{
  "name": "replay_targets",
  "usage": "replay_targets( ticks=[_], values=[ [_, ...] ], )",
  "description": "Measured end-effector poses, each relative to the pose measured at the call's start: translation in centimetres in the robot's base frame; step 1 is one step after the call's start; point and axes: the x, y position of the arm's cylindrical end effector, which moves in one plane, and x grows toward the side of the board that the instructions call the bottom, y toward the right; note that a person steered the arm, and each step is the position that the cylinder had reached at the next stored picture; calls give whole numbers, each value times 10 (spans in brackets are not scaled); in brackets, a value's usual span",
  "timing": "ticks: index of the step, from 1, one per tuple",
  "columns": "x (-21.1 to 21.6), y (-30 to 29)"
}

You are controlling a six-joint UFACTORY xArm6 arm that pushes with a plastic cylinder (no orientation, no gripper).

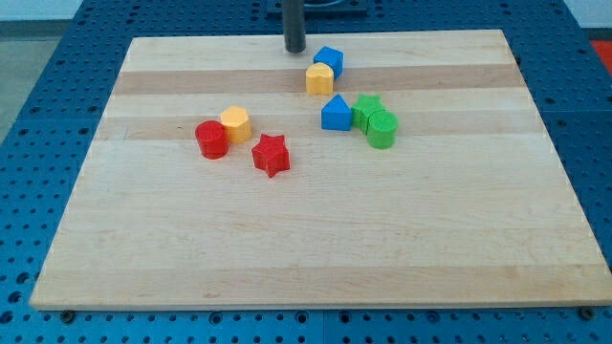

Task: Point your arm at the blue cube

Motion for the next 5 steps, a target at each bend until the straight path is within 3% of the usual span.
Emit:
replay_targets(
  ticks=[2,5],
  values=[
    [0,45],
    [29,45]
  ],
)
